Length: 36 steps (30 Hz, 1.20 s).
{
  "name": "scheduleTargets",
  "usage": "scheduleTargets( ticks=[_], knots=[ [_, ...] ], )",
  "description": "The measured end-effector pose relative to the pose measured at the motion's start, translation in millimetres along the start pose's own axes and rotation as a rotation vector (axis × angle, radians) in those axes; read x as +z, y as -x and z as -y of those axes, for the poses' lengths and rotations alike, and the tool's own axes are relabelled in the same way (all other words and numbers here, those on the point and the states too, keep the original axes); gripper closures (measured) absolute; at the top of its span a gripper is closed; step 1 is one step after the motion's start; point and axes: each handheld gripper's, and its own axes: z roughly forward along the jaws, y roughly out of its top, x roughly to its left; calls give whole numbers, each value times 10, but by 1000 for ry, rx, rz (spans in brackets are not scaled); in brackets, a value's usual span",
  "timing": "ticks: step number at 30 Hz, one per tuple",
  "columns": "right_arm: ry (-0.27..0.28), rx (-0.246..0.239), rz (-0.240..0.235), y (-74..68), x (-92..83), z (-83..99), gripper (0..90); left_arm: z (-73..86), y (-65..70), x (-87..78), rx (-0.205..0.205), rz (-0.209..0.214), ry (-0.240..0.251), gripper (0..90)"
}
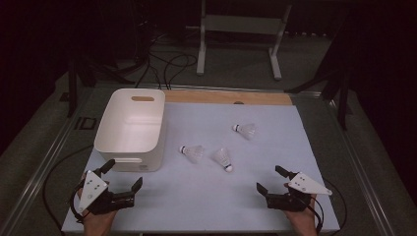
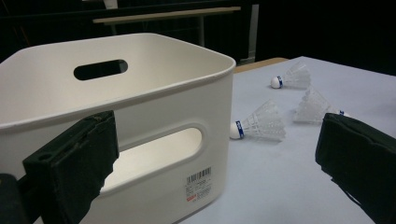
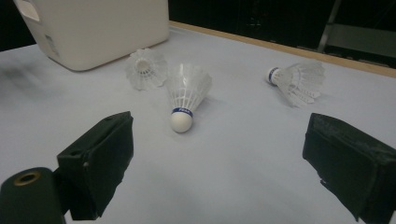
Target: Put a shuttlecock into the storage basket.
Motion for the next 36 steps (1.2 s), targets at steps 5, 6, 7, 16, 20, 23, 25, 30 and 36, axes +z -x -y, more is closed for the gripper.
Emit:
scheduleTargets(
  ticks=[5,6,7,16,20,23,25,30,36],
  knots=[
    [2,10,4,17,-5,-5,88,10,7,-14,11,-22,14,0],
    [-1,13,13,23,-5,-10,88,11,5,-19,9,-27,15,0],
    [-1,13,13,23,-5,-10,88,11,5,-19,9,-27,15,0],
    [-14,27,4,52,8,-58,87,32,6,-14,-7,-37,18,0],
    [-14,45,4,89,-9,-87,78,43,1,-6,-7,-33,9,0],
    [-17,65,15,109,-23,-120,78,38,11,-2,8,-32,3,0],
    [-16,76,7,113,-20,-136,78,39,14,2,9,-31,1,0],
    [-32,73,17,102,-3,-185,78,40,4,13,9,-19,-9,0],
    [-37,76,24,105,-10,-218,78,37,-4,12,10,-23,-12,0]
  ],
)
